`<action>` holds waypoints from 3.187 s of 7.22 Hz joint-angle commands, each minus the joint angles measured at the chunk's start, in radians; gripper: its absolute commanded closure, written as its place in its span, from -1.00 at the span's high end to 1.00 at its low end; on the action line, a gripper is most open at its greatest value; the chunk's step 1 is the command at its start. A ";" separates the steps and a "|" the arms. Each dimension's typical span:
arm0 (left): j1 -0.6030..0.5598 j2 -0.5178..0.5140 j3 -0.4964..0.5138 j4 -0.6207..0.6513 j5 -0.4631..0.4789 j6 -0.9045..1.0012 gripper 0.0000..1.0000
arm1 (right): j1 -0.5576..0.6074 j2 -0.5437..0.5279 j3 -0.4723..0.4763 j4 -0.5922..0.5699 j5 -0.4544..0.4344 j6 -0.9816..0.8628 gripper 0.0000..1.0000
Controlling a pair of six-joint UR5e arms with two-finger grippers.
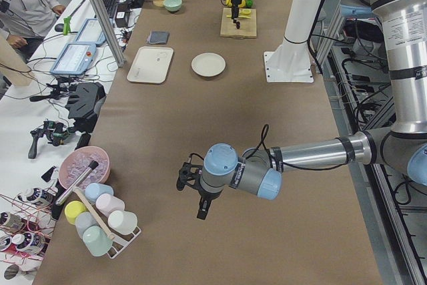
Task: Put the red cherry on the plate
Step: 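Move the right gripper over the cherries on the wooden board, then lower the right gripper and grasp the cherry stems, then lift, then carry the cherries with the right gripper over the white plate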
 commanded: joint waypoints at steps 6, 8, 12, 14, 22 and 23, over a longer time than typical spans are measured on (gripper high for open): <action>0.000 0.001 0.003 -0.002 -0.001 0.008 0.97 | -0.109 -0.054 0.055 0.000 -0.122 0.065 0.99; 0.000 0.009 0.003 -0.002 -0.001 0.009 0.97 | -0.111 -0.054 0.054 0.000 -0.123 0.063 0.96; 0.000 0.021 0.003 -0.021 -0.001 0.009 0.97 | -0.109 -0.055 0.057 0.002 -0.123 0.063 -0.06; 0.000 0.024 0.005 -0.035 0.001 0.009 0.97 | -0.109 -0.057 0.058 0.003 -0.122 0.062 -0.57; 0.002 0.024 0.008 -0.037 -0.001 0.011 0.97 | 0.211 0.147 0.257 -0.402 0.217 0.063 -1.00; 0.003 0.024 0.011 -0.037 -0.001 0.011 0.97 | 0.227 0.354 0.337 -0.731 0.223 0.063 -1.00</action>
